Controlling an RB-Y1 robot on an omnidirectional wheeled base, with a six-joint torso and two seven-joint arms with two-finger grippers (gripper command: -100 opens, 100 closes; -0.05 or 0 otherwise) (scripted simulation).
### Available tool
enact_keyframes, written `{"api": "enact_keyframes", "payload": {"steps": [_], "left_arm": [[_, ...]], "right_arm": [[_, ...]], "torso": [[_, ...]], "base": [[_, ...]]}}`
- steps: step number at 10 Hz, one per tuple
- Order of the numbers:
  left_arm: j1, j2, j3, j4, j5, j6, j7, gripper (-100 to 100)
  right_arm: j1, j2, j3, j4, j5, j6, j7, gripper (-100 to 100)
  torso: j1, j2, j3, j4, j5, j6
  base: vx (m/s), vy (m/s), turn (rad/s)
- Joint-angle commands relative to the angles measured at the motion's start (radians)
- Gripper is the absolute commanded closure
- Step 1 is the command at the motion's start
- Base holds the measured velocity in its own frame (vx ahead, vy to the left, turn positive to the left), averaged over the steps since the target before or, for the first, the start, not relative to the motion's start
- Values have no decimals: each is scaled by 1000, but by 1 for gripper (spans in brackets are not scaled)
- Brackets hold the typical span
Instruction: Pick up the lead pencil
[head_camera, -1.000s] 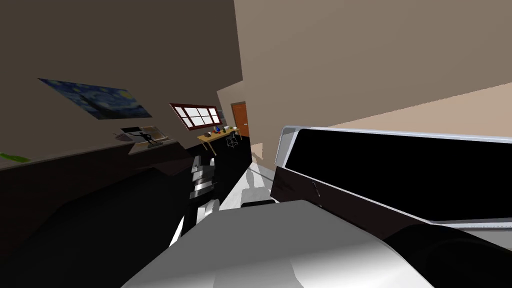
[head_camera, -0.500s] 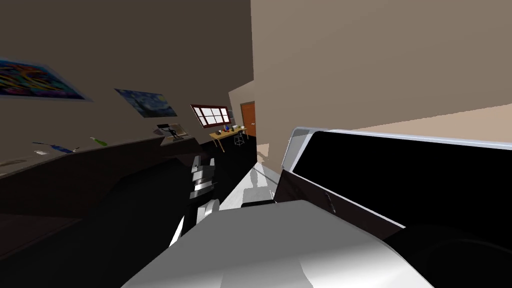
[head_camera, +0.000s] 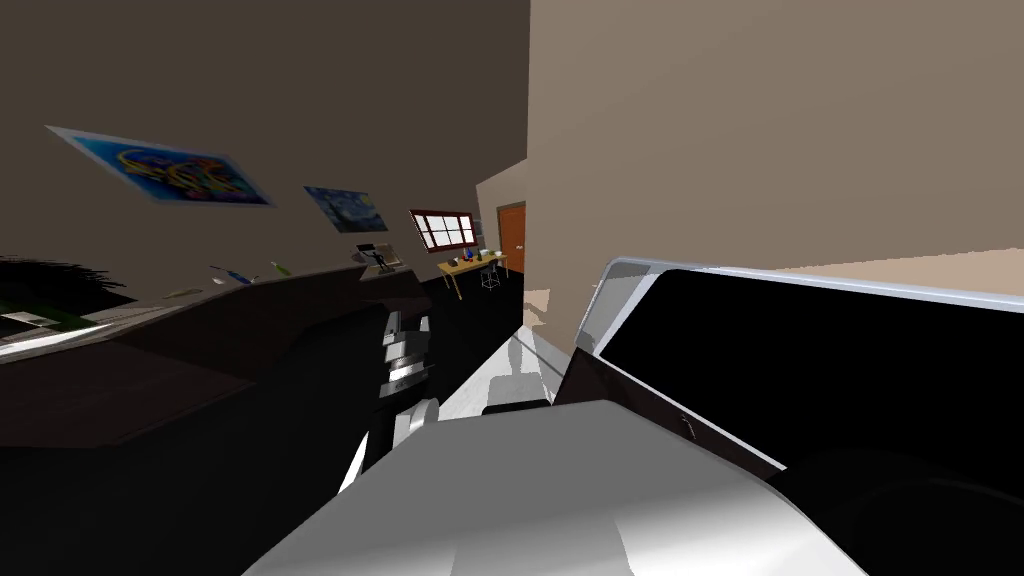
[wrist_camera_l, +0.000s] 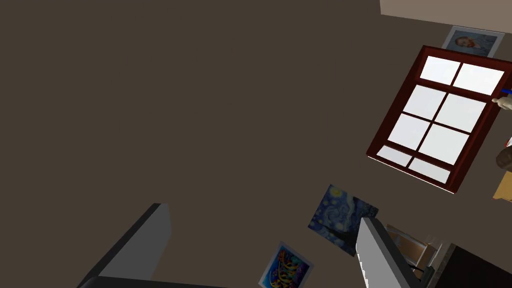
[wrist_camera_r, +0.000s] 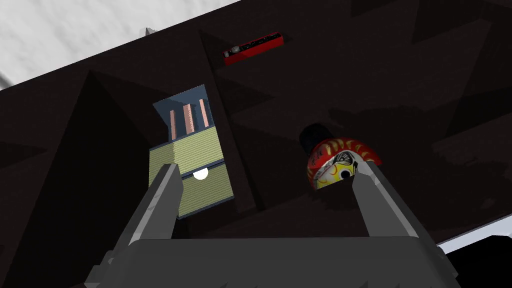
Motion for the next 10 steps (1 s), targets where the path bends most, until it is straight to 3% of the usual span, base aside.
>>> {"api": "enact_keyframes", "payload": {"steps": [1, 7, 10], "left_arm": [[0, 0, 0, 0, 0, 0, 0, 0], [0, 0, 0, 0, 0, 0, 0, 0], [0, 0, 0, 0, 0, 0, 0, 0]], "right_arm": [[-10, -8, 22, 50, 0, -2, -7, -100], [-31, -35, 78, 124, -1, 5, -21, -100], [-69, -53, 146, 205, 1, 12, -41, -100]], "torso": [[0, 0, 0, 0, 0, 0], [2, 1, 0, 0, 0, 0], [-2, 0, 0, 0, -1, 1]], "base": [[31, -37, 225], [19, -24, 132], [26, -74, 300]]}}
